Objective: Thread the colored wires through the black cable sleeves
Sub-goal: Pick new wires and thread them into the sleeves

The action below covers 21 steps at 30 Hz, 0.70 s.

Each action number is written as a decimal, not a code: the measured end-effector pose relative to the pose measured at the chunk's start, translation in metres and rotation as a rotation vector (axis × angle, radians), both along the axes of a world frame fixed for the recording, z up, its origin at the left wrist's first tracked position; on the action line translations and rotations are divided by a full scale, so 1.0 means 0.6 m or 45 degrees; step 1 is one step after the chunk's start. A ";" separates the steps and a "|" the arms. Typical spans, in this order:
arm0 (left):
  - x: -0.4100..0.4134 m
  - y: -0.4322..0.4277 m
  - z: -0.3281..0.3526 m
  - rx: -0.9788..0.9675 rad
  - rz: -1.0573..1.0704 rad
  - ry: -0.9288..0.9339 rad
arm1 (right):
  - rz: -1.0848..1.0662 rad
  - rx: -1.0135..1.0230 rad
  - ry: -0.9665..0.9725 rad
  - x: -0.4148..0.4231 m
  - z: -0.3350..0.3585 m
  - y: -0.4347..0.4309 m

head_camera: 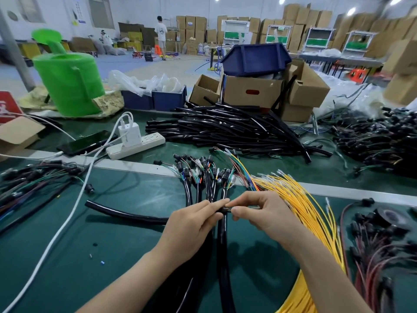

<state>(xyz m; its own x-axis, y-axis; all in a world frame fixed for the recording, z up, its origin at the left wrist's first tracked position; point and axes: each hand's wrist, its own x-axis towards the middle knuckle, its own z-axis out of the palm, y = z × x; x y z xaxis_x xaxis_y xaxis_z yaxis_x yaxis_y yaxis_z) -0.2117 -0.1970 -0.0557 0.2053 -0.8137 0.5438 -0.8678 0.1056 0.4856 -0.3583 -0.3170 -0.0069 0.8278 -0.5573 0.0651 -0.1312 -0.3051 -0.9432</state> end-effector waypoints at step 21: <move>-0.003 0.001 0.005 0.026 -0.064 -0.250 | 0.043 0.047 0.123 -0.005 0.004 -0.002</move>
<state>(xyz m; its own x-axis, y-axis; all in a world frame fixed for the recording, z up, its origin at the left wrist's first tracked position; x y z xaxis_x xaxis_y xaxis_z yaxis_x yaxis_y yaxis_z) -0.2132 -0.1962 -0.0529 0.0556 -0.8315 0.5528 -0.9398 0.1434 0.3101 -0.3615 -0.3183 -0.0043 0.8474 -0.5298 -0.0358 -0.2123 -0.2762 -0.9373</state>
